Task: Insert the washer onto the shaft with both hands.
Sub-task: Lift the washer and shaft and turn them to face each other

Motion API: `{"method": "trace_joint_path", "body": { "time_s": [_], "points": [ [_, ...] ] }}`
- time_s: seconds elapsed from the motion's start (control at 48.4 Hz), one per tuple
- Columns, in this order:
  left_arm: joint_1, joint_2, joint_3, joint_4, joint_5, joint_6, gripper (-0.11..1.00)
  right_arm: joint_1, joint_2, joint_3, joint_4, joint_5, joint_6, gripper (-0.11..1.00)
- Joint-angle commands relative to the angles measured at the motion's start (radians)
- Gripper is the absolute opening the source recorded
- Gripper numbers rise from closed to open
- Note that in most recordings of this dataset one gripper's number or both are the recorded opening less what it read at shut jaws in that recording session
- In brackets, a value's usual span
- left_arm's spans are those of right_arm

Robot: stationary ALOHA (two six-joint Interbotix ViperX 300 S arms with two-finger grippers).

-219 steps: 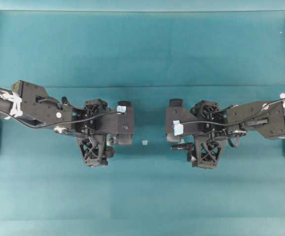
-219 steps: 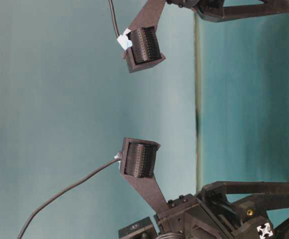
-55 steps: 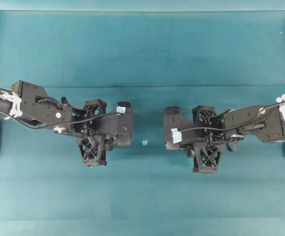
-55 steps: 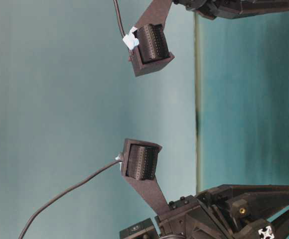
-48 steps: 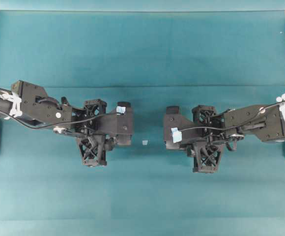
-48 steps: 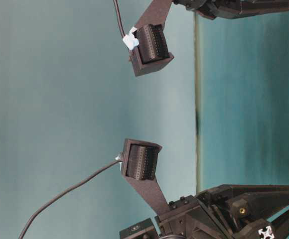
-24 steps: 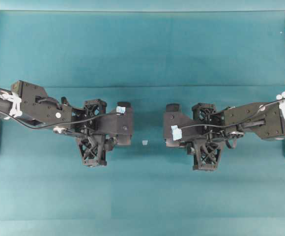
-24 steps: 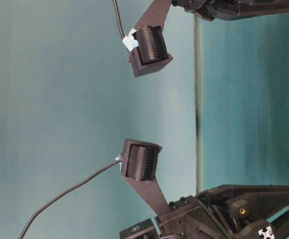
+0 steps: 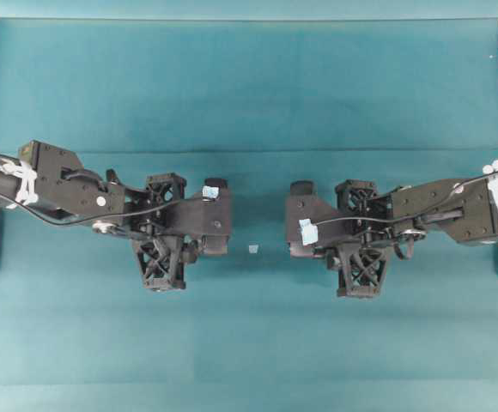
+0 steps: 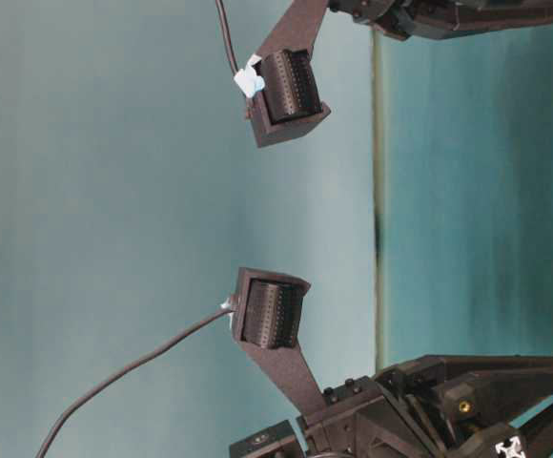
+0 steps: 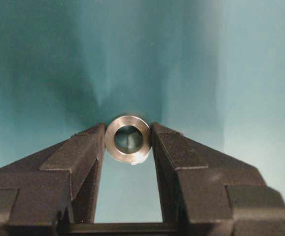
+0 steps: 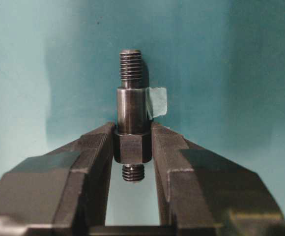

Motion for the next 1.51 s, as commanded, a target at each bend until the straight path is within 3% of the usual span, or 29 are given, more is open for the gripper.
{"method": "trace_joint_path", "body": {
  "time_s": [0.0, 0.558, 0.744, 1.054, 1.24, 1.488],
  "points": [
    [0.0, -0.012, -0.005, 0.003, -0.003, -0.002, 0.37, -0.029, 0.005, 0.006, -0.005, 0.002, -0.018, 0.0],
    [0.0, -0.067, 0.003, 0.003, -0.025, -0.002, 0.37, -0.029, -0.046, 0.005, -0.003, -0.035, -0.026, 0.0],
    [0.0, -0.173, 0.051, 0.003, -0.117, -0.002, 0.37, -0.028, -0.138, 0.038, 0.018, -0.156, -0.021, 0.0],
    [0.0, -0.33, 0.224, 0.003, -0.466, -0.02, 0.37, 0.006, -0.209, 0.146, 0.028, -0.42, -0.002, 0.0],
    [-0.002, -0.359, 0.259, 0.003, -0.503, -0.02, 0.37, 0.008, -0.227, 0.206, 0.028, -0.558, 0.064, 0.0],
    [-0.011, -0.353, 0.261, 0.003, -0.586, -0.021, 0.37, 0.031, -0.222, 0.287, 0.029, -0.733, 0.091, 0.0]
  ]
}}
